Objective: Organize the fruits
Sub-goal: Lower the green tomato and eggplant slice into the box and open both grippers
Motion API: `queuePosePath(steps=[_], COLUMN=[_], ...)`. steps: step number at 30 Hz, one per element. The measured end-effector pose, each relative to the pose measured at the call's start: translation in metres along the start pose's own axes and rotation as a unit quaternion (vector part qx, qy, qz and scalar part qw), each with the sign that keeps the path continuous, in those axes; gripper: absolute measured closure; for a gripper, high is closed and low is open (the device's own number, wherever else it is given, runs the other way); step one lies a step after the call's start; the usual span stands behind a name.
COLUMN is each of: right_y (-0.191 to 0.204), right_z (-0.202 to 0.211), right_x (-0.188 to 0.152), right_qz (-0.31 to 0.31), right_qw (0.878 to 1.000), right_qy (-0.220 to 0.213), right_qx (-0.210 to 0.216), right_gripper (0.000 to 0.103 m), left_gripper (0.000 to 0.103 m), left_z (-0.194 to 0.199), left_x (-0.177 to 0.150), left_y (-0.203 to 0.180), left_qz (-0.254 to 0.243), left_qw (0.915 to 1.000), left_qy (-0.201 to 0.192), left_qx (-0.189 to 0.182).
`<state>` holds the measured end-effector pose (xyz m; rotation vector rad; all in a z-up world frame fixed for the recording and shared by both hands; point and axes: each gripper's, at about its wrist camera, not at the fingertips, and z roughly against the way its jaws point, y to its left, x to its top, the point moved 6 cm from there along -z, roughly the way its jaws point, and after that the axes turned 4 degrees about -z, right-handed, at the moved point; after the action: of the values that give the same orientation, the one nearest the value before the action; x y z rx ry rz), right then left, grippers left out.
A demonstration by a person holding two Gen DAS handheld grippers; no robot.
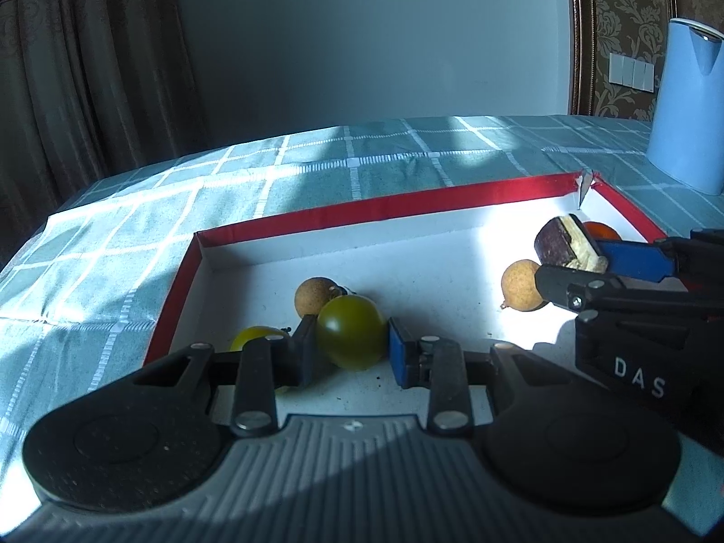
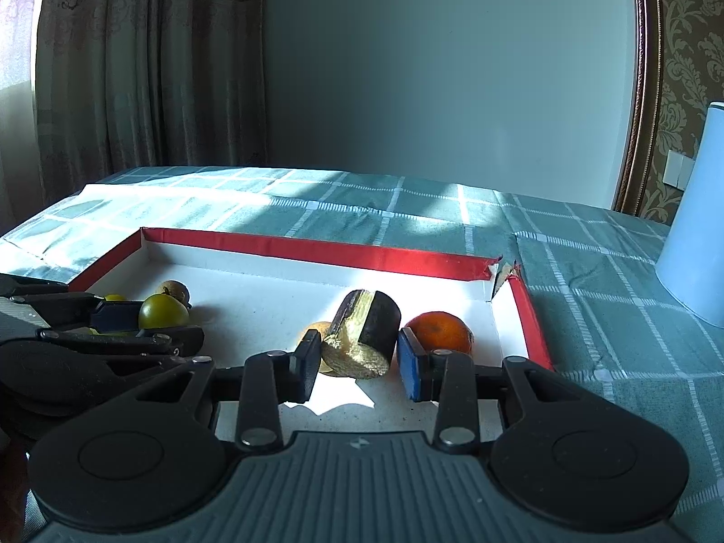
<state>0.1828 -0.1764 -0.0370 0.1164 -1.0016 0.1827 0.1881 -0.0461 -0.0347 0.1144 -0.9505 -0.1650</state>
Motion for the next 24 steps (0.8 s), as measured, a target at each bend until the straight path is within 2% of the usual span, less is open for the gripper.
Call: queuePosePath(steps=[3,10,17,22,24], right_y=[0.001,0.002,-0.001,-0.006,-0.008], right_z=[-0.001,-0.001,0.001,0.004,0.006], right_x=[0.000,-0.001,-0.001,-0.001,-0.001], right_qz=[0.007,0.008,-0.003,-0.024,-0.031], right_qw=[1.000,1.000,1.000,1.000,0.999], right_qy=[-0.002,-0.005,-0.008,-0.012,-0.014], right_qx=[-0.007,-0.010,-0.004,0.012,0.014], right_gripper=[0.068,0.068,0.064,0.060,0.055], left_gripper=[0.073,0.050,0.042,0.021,0.016], left_z=[-0.003,-0.002,0.001,0.005,0.007], left_x=[0.002,0.001,0.001,0.002,0.002], left_y=[-0.001,-0.005,-0.002,0.006,0.010], left_qz=[0.001,-0.007,-0.002,0.014,0.023], left_qw=[1.0000,1.0000,0.9999,0.9996,0.9994], left_qy=[0.000,-0.002,-0.007,-0.018,-0.020], left_qx=[0.003,0.003,0.009,0.018,0.017])
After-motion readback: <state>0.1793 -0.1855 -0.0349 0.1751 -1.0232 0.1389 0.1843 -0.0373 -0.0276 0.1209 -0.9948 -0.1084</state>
